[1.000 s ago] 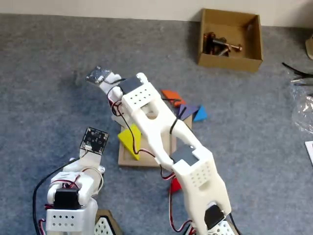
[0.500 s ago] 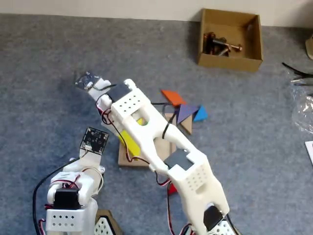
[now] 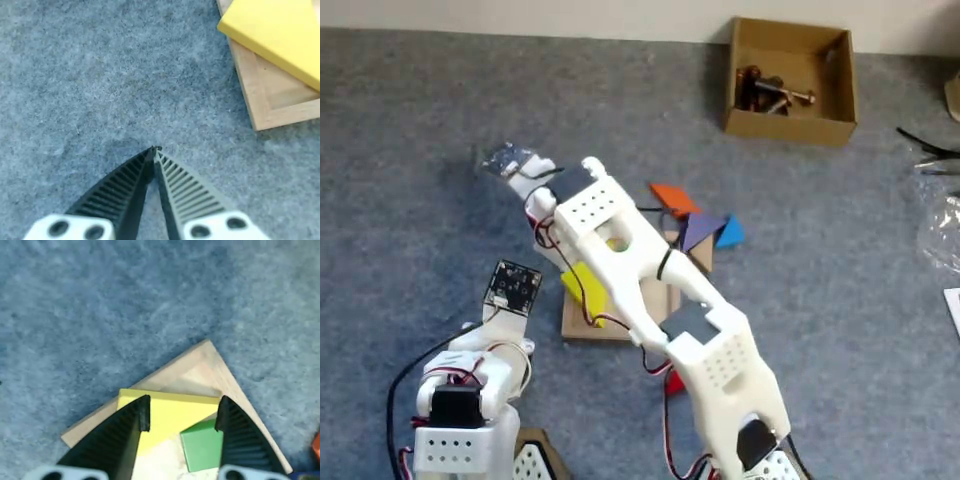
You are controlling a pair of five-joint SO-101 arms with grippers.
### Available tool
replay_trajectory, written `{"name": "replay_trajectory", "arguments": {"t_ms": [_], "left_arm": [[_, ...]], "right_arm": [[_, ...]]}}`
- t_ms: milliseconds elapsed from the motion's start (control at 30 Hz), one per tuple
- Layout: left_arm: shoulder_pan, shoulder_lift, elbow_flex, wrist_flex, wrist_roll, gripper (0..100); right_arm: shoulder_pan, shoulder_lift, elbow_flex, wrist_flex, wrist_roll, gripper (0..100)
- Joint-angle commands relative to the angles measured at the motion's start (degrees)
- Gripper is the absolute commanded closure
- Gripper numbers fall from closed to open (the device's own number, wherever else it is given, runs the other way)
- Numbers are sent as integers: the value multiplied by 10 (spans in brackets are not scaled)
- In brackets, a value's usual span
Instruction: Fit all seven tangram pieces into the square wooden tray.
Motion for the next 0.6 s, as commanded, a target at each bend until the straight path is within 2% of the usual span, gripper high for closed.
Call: {"name": "replay_trajectory", "arguments": {"t_ms": [0,167,300,567], "left_arm": [[-2,-5,12,3,4,995],[-2,-5,12,3,4,995],[-2,-5,12,3,4,995],[-2,-5,12,3,4,995]], "right_arm": [[13,-9,-33,4,-6,795],[15,-10,-29,4,-8,795],[21,-11,-32,4,-47,795],[40,-10,-30,17,-51,799]]}}
